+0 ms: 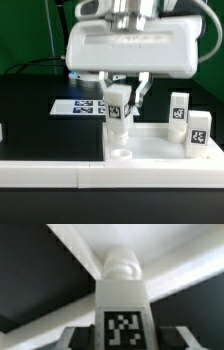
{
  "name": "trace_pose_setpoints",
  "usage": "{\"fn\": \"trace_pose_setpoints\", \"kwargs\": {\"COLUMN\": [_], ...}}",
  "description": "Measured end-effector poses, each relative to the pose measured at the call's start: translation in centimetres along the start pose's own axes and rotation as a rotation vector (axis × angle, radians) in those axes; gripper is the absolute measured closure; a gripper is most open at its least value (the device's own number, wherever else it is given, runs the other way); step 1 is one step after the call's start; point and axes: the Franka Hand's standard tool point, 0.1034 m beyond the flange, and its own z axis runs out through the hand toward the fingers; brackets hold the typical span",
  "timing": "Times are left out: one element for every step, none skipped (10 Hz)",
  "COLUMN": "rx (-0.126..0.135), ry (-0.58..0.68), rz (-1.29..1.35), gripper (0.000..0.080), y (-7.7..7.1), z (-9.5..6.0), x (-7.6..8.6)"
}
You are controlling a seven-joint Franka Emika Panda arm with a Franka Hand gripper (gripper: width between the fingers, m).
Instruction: Assemble square table
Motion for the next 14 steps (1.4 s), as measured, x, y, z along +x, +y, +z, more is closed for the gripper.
{"fn": "trace_pose_setpoints", "kwargs": {"rx": [-0.001,-0.011,-0.011,-0.011,-0.008,-0.002,-0.004,-0.008,-0.003,-0.001,-0.001,0.001,0.001,0.001], "ry": [0.015,0.030,0.052,0.053,0.052,0.059,0.060,0.056,0.069,0.073,0.074,0.073,0.071,0.072], "rz": [-0.008,-0.016,-0.023,-0.016,-0.014,-0.015,-0.019,-0.025,-0.027,-0.025,-0.027,-0.028,-0.030,-0.031], "gripper": [0.0509,0.0509,0.0509,0.0509,0.0509,0.0509,0.0509,0.0509,0.0509,0.0509,0.0509,0.0509,0.0509,0.0509], "y": [-0.5,-0.7,-0.8,-0.7,-0.9,-1.3,-1.2,-1.2,-1.6,-1.6,-1.6,-1.8,-1.8,-1.8], "z": [0.0,0.6,0.8,0.8,0.7,0.5,0.6,1.0,1.0,1.0,1.0,1.0,0.9,0.9], "x": [0.6,0.8,1.2,1.4,1.6,2.1,2.1,1.7,1.6,1.6,1.6,1.5,1.3,1.3]}}
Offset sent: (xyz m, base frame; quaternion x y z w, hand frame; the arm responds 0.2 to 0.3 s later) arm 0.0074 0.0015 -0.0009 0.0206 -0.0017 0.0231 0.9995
